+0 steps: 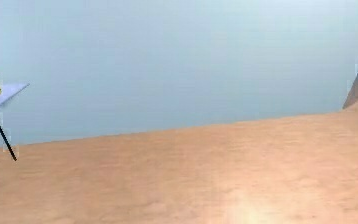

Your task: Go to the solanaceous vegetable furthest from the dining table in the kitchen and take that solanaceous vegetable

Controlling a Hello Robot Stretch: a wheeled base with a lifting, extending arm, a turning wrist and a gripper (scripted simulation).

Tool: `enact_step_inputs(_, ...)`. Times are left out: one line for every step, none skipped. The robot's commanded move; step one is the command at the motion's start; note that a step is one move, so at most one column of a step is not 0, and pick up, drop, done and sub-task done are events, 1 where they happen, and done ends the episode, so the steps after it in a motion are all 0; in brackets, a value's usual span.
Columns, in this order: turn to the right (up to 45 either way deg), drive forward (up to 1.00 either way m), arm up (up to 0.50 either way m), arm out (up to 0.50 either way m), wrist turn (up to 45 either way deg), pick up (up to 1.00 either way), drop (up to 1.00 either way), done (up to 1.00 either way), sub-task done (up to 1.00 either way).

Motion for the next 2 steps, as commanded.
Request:
enact_step_inputs(-33.0,0.0,0.0,0.0,0.0,0.0,0.0,0.0,0.0)
enact_step_inputs(0.0,0.6,0.0,0.0,0.0,0.0,0.0,0.0,0.0)
